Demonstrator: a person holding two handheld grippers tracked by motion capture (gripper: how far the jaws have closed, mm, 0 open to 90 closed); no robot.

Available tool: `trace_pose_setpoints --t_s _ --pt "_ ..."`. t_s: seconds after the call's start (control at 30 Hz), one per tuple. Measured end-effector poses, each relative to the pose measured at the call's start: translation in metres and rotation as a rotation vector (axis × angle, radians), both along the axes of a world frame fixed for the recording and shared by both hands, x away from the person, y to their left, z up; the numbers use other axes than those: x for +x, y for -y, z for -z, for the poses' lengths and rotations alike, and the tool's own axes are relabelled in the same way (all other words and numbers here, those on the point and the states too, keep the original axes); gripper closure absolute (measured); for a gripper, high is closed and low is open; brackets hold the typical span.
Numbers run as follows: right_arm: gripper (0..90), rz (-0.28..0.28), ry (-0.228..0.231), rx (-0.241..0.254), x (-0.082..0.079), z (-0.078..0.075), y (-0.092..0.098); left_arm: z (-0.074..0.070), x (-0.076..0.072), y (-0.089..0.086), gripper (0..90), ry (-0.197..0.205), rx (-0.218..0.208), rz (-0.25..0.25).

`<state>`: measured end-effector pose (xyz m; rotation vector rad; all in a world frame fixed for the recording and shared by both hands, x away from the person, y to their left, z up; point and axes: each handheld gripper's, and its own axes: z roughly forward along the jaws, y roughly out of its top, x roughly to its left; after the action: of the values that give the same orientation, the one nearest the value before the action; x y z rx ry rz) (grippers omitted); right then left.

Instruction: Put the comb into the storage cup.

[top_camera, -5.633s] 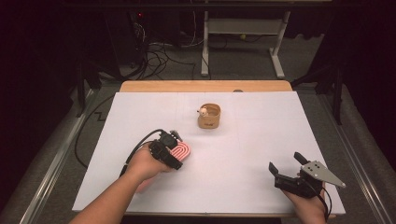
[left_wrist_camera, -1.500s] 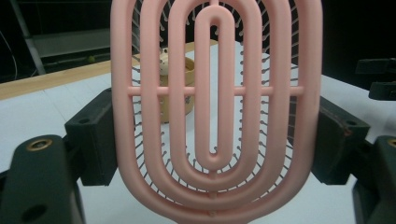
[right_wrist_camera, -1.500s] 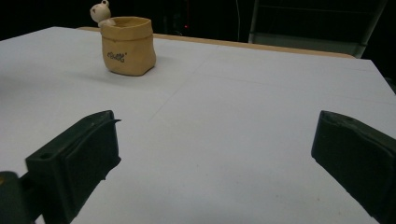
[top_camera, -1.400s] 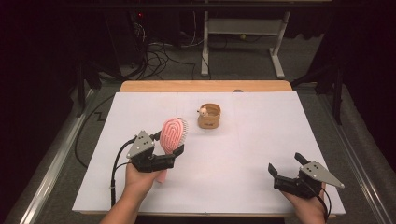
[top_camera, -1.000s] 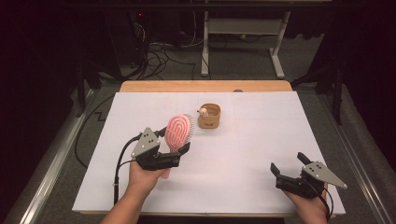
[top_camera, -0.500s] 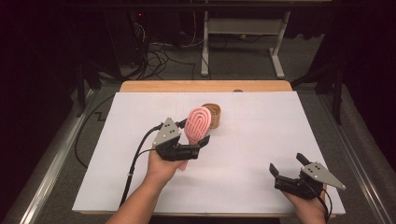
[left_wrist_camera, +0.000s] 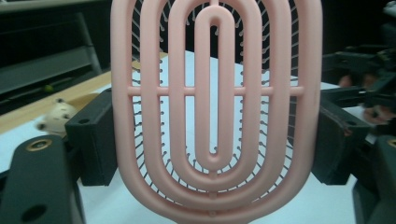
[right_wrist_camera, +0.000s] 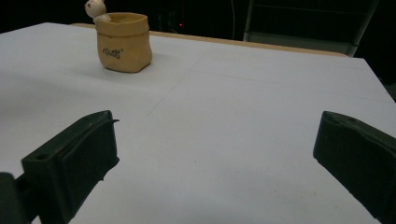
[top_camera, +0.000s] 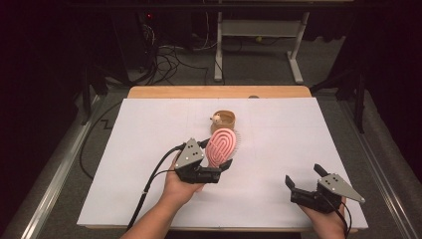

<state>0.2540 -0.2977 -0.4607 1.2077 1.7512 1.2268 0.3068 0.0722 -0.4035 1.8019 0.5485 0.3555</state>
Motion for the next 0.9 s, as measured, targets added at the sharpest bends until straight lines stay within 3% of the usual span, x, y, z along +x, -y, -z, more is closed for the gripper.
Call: trace_pose_setpoints --t_s 0.33,0.43,0.6,0.77,0.9 --pt "0.4 -0.022 0.008 0.010 -0.001 0.000 -0.001 0.003 -0.005 -0.003 19.7 0.022 0.012 -0.017" --pt "0.4 -0.033 0.015 0.013 0.001 -0.001 -0.005 0.005 -0.003 -0.004 19.7 0.033 0.033 -0.017" --pt "0.3 -0.059 0.016 0.028 0.006 -0.003 -0.017 0.006 -0.003 -0.005 19.7 0.034 0.031 -0.017" --pt "0.4 -0.102 0.032 0.058 0.011 -0.015 -0.031 0.006 -0.002 -0.006 19.7 0.034 0.030 -0.023" --pt "0.4 -0.139 0.038 0.055 0.012 -0.026 -0.045 0.005 -0.002 -0.007 19.7 0.038 0.032 -0.027"
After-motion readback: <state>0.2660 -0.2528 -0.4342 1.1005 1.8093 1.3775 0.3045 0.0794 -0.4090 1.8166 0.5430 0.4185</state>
